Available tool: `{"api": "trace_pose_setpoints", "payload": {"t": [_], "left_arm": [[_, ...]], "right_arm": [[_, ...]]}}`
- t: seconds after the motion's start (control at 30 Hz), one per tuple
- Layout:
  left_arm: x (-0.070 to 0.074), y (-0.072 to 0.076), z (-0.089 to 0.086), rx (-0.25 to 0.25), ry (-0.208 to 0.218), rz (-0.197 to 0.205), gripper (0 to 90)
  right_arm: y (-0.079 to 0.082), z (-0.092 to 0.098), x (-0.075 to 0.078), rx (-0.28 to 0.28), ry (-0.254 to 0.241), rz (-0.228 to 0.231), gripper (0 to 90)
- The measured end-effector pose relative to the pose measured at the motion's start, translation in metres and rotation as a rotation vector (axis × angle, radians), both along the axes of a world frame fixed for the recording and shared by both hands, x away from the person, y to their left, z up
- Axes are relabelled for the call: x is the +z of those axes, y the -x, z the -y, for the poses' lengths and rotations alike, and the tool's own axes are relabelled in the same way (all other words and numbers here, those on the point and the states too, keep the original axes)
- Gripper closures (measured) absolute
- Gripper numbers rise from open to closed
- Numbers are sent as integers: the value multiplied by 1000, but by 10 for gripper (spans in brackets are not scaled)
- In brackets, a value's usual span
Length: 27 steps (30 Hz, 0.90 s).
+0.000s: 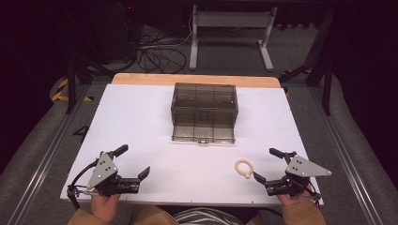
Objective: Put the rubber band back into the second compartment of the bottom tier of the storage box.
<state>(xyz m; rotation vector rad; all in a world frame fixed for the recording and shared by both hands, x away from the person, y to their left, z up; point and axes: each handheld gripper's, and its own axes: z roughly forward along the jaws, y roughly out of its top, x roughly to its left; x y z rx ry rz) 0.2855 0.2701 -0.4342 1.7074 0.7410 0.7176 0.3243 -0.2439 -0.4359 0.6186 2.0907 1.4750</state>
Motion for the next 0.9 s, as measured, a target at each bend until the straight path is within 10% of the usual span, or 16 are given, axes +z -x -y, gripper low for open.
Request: {"api": "trace_pose_setpoints", "payload": {"t": [0.9], "left_arm": [[2,1,-1,1,17,0,7]], "right_arm": [[2,-3,1,-7,22,-10,99]]}}
